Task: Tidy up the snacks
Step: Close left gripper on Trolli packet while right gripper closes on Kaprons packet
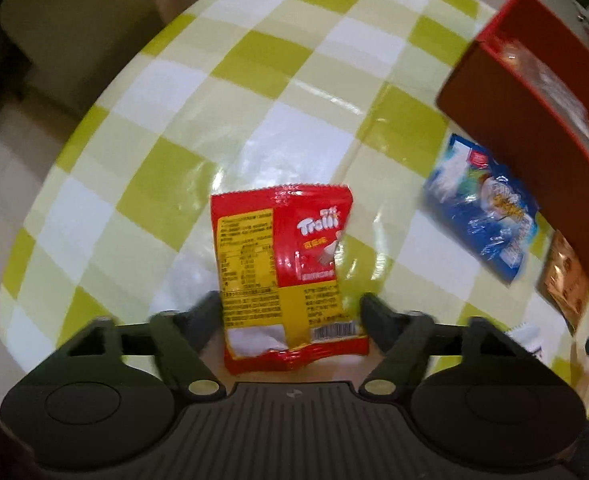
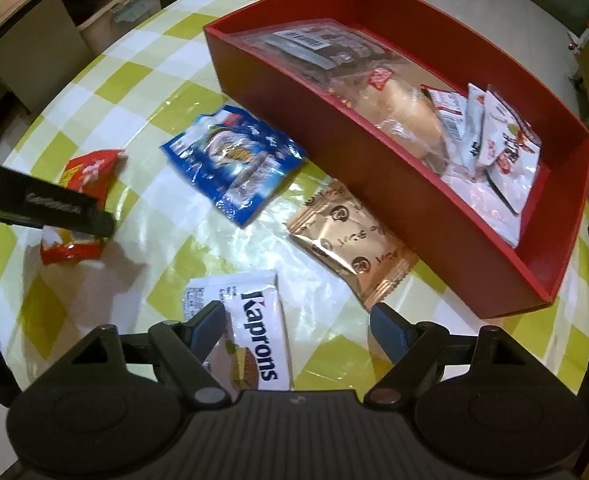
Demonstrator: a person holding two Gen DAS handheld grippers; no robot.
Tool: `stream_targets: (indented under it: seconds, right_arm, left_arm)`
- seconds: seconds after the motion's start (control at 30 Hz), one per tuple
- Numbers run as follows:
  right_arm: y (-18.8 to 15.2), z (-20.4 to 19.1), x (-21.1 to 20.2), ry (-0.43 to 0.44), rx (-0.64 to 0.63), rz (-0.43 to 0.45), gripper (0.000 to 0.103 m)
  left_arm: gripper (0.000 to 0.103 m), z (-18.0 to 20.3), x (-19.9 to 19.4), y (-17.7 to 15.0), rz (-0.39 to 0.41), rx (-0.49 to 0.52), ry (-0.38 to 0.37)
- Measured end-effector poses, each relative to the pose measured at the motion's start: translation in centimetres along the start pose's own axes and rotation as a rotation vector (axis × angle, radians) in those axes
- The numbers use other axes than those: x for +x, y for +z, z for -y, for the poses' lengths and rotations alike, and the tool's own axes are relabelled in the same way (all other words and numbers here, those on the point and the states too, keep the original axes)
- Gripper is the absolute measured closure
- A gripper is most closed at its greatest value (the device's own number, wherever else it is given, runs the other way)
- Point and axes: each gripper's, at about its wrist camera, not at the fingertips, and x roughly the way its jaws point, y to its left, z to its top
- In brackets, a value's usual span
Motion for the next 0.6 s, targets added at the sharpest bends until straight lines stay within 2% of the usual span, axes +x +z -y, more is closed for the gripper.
stream_targets:
  seconds: [0.07,0.23,0.3,0.4,0.53,0.6]
  right_arm:
    - [-0.1,0.2,0.0,0.003,0.003,-0.001,0.014]
    - [-0.5,0.5,0.4,0.021,0.021,-0.013,0.013]
    - [-0.5,0.6,0.6,0.044,0.039,-0.014,0.012]
    - [-0.3,0.4,1.0,0.068,0.055,-0.020,0.009]
    - [-0.1,-0.4,1.0,0.076,0.026,-0.027,0.009]
    - [-0.2,-0.9,1.2,0.087,0.013,-0.035,0.009]
  left_arm:
    - [0.038,-0.3,-0.1,0.2,-0.005,0.031,-0.008]
    - [0.038,-0.4,0.4,0.4,-0.006,0.141,0.017]
    - [0.037,-0.7,0.3,0.3,-0.002,0.150,0.012]
    - [0.032,-0.3,0.1,0.5,-0.002,0.152,0.007]
    - [0.015,0.4,0.3,0.3,0.033,0.206,0.057]
    - [0.013,0.8,0.3,0.4,0.041,0.224,0.067]
